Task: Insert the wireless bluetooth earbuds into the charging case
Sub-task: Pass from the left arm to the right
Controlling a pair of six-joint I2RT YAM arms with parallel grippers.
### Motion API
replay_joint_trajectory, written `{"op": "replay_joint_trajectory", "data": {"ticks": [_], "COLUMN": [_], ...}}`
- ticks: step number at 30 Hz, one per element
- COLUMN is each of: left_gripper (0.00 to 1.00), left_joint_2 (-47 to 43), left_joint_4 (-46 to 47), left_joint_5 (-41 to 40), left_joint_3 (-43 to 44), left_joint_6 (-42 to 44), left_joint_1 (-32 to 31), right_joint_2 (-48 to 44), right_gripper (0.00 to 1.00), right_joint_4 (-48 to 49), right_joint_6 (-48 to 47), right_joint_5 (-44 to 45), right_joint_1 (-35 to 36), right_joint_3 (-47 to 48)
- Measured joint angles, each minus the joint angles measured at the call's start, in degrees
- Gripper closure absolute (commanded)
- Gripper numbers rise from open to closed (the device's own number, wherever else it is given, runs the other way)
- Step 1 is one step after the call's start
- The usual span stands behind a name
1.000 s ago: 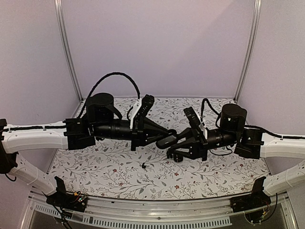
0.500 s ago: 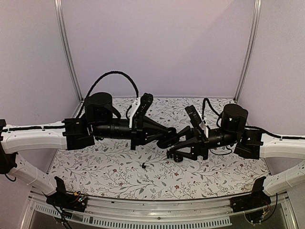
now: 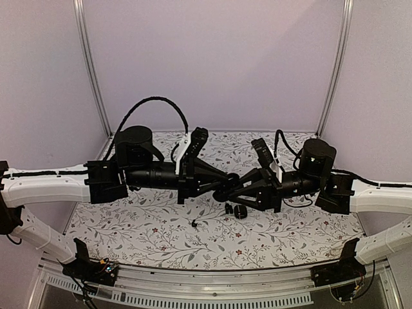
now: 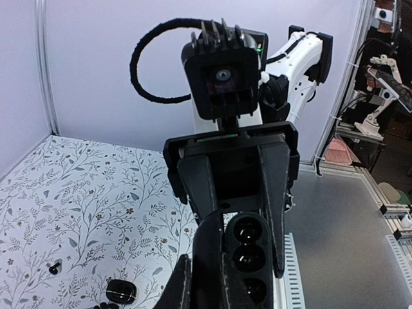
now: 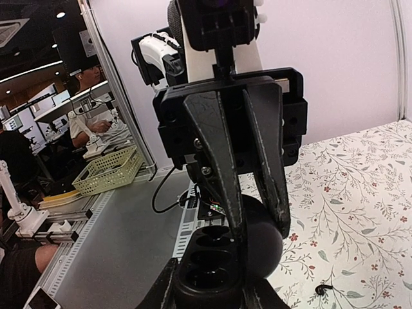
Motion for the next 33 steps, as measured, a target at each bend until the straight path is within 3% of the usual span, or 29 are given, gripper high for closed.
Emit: {"op": "replay_joint_trajectory", "data": {"ticks": [6, 13, 25, 27, 29, 33], "left_gripper": [1.00, 1.00, 1.00, 1.00, 1.00, 1.00], "left_joint_2": [0.00, -0.04, -0.07, -0.07, -0.07, -0.07], "left_joint_4": [-0.13, -0.13, -0.09, -0.09, -0.07, 0.00], "left_joint_5": [-1.14, -1.64, -2.01, -2.01, -2.01, -1.86], "left_joint_3": [0.00, 0.00, 0.00, 0.00, 0.00, 0.00], "left_joint_6": [0.04, 0.15, 0.37, 0.37, 0.37, 0.44], "left_joint_1": [-0.04, -0.04, -0.17, -0.17, -0.17, -0.20], "right_joint_2": [0.33, 0.66, 0.83, 0.83, 0.83, 0.83], "right_gripper": [0.82, 0.68, 0.82, 0.76, 0.60, 0.58], "right_joint_4": [0.59, 1.07, 1.14, 1.14, 1.14, 1.09], "right_joint_6": [0.13, 0.07, 0.42, 0.35, 0.26, 0.46], "right_joint_5": [-0.15, -0.55, -1.38, -1.40, -1.38, -1.46], "right_joint_1": [-0.31, -0.59, -0.63, -0.63, -0.63, -0.63], "right_joint_3": [-0.02, -0.07, -0.39, -0.39, -0.39, -0.42]}}
